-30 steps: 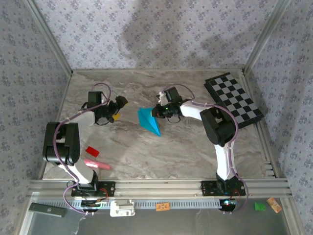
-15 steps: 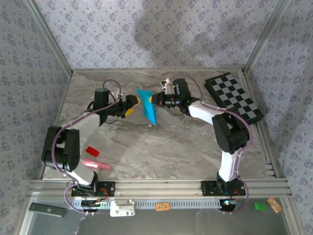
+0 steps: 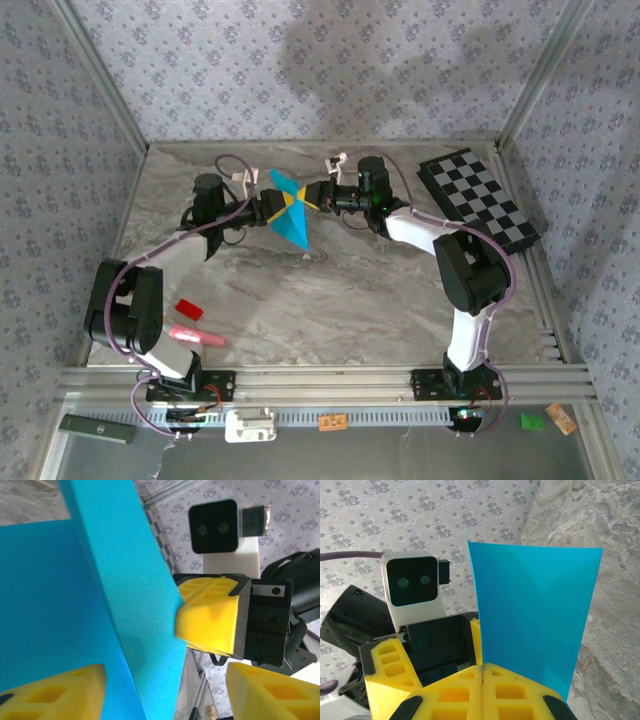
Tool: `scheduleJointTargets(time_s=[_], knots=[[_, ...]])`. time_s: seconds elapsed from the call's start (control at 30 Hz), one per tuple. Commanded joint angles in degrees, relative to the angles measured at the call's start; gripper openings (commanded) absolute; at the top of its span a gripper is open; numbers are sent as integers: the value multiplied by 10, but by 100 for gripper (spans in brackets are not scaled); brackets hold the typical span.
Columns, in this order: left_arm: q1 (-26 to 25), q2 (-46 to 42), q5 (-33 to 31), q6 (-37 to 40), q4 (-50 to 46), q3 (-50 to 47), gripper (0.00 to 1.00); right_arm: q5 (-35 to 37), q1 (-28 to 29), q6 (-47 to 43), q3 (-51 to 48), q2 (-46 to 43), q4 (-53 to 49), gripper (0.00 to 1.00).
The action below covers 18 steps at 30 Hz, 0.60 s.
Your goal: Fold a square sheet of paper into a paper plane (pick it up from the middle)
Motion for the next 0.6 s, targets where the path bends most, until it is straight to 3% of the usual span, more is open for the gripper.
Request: scheduleJointTargets(time_s=[0.0, 0.57], knots=[[-7, -3, 23, 6, 57, -4, 58, -25, 4, 39, -2, -4, 46, 2], [-11, -17, 11, -3, 98, -21, 32, -26, 0, 75, -12, -1, 83, 6]])
